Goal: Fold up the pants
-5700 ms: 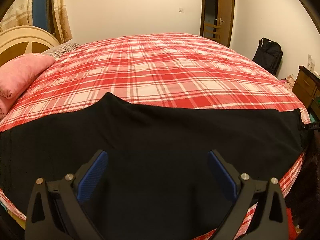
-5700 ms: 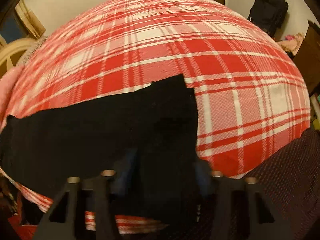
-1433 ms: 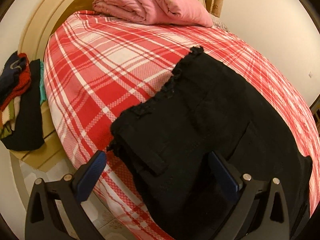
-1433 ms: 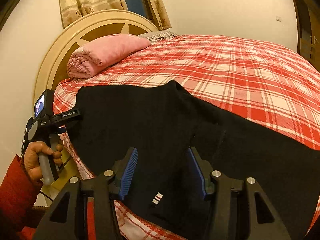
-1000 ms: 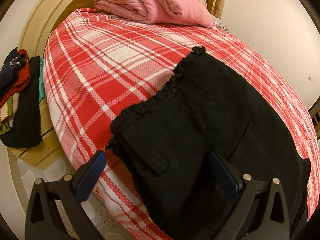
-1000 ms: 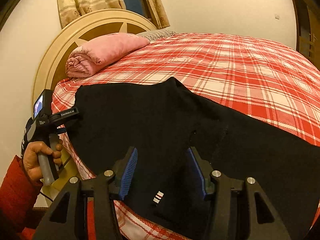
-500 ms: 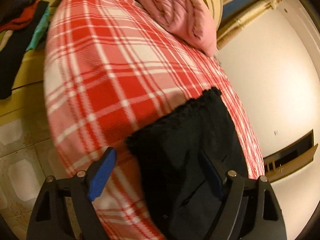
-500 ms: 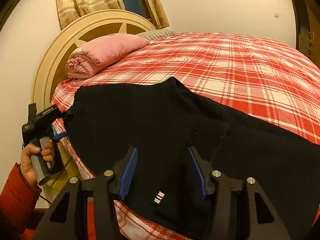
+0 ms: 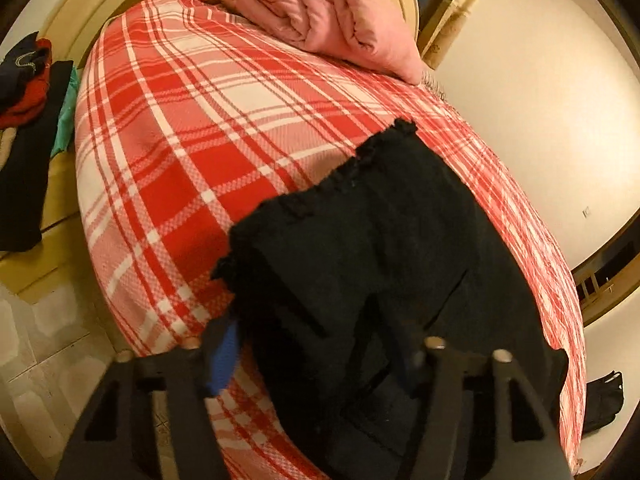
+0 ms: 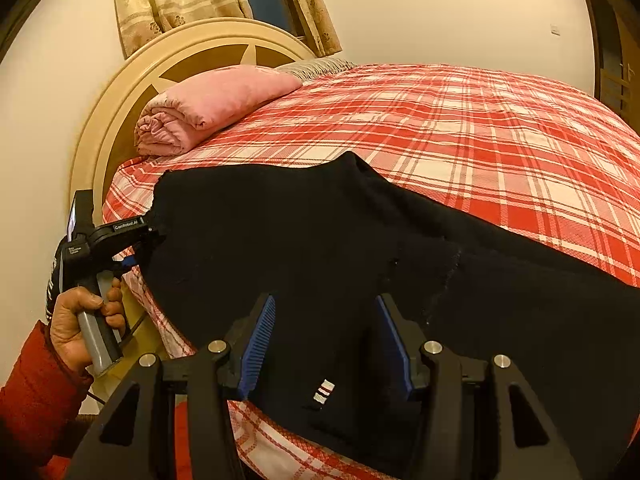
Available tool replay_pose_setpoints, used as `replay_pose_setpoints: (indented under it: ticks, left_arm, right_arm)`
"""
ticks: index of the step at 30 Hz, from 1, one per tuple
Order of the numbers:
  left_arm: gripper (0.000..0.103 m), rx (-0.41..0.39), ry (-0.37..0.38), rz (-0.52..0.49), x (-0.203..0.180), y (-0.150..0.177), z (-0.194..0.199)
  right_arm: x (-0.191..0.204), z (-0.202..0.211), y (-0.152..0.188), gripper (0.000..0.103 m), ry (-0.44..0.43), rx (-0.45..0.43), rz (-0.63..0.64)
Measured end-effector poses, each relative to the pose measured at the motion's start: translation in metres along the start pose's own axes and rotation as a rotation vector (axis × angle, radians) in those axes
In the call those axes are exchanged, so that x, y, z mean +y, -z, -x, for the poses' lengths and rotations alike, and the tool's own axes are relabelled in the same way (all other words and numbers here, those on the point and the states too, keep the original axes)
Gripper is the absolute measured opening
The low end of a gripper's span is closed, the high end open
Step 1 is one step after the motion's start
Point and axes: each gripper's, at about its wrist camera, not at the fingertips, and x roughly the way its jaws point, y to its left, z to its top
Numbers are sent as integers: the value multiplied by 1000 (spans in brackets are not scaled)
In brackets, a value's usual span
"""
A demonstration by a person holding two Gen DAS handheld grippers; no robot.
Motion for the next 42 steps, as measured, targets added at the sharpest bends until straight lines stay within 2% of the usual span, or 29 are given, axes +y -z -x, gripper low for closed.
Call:
replay_pose_setpoints:
  ticks: [1, 2, 3, 7, 11, 14, 18, 24, 28, 30, 35, 37, 38, 39, 40, 41, 42]
  left_arm:
    - [47, 0, 14, -5, 1, -1, 1]
    - [37, -1, 34, -15, 1, -2, 3]
    - [35, 2, 58, -25, -1, -4, 5]
    - [33, -51, 25, -99, -18, 1, 21]
    - [33, -150, 49, -253, -51, 7, 48]
    - [32, -215, 119, -408, -86, 18, 72]
    - [32, -239, 261, -608, -140, 47, 91]
    - [32, -214, 478, -867, -195, 109, 111]
    - [32, -120, 576, -1040, -223, 157, 109]
    - [32, -74, 578, -1109, -232, 181, 100]
    - [33, 29, 494, -1265, -243, 224, 70]
    - [35, 36, 472, -1300, -244, 227, 68]
    - [40, 35, 474, -1307, -244, 227, 70]
    - [53, 34, 486, -1314, -243, 226, 75]
    - [62, 41, 513, -1323, -241, 225, 80]
    - [81, 45, 538, -1335, -240, 221, 85]
    - [91, 17, 551, -1348, -237, 215, 93]
  right_arm:
    - [-1, 1, 0, 54, 4, -5, -3]
    - [-3, 2, 0, 54, 9, -9, -7]
    - [-5, 3, -1, 54, 18, -13, -15]
    - [-30, 5, -1, 54, 101, -13, -101]
    - [-65, 15, 4, 54, 166, -30, -234]
    - [-86, 23, 6, 54, 195, -47, -302]
    - [-108, 32, 12, 54, 203, -60, -381]
    - [-123, 45, 20, 54, 212, -92, -442]
    - [-138, 53, 25, 54, 212, -117, -506]
    - [-142, 53, 27, 54, 215, -114, -525]
    - [-144, 55, 31, 54, 204, -117, -536]
    - [-147, 57, 31, 54, 185, -124, -549]
    - [-149, 57, 31, 54, 172, -131, -559]
    - [-152, 58, 31, 54, 155, -138, -573]
    - [-154, 60, 32, 54, 135, -148, -587]
    - [-156, 63, 32, 54, 108, -159, -599]
    - [-157, 65, 32, 54, 84, -170, -607]
